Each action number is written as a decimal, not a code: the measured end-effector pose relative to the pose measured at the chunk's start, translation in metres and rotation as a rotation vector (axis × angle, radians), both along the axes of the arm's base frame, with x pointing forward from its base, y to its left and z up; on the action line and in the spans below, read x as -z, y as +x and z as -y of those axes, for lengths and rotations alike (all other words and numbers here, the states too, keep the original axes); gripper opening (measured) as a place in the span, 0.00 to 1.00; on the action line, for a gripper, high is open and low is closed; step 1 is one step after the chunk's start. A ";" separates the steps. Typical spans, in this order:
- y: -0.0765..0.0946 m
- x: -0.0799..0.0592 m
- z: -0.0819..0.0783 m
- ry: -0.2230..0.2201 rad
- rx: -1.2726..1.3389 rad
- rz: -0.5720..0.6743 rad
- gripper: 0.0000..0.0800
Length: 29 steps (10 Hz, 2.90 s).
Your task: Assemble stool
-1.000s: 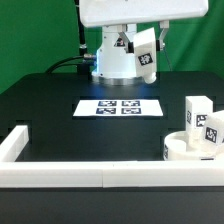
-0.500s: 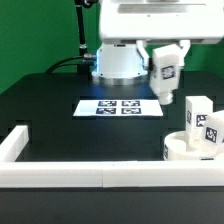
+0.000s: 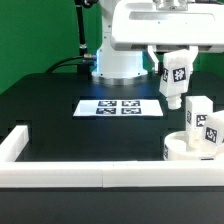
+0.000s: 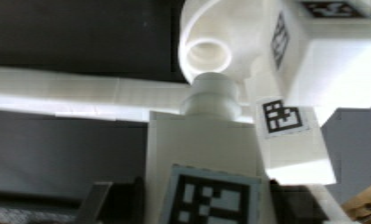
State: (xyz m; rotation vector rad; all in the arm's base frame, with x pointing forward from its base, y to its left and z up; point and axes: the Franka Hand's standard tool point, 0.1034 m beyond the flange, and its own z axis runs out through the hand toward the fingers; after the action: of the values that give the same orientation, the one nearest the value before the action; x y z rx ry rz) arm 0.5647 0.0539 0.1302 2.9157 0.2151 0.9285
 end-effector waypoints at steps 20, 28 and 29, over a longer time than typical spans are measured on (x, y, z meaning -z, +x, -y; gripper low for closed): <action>0.029 0.046 -0.006 -0.123 -0.135 -0.062 0.41; 0.026 0.044 -0.009 -0.119 -0.129 -0.044 0.41; 0.024 0.044 -0.008 -0.119 -0.129 -0.047 0.41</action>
Offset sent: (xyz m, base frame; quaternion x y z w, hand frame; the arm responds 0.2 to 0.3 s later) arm -0.0029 0.0139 0.0138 0.0273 0.0024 -0.0169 0.9995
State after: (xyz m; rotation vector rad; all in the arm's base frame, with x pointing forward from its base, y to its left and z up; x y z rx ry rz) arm 0.5885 0.0623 0.0860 2.8439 0.4498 0.8335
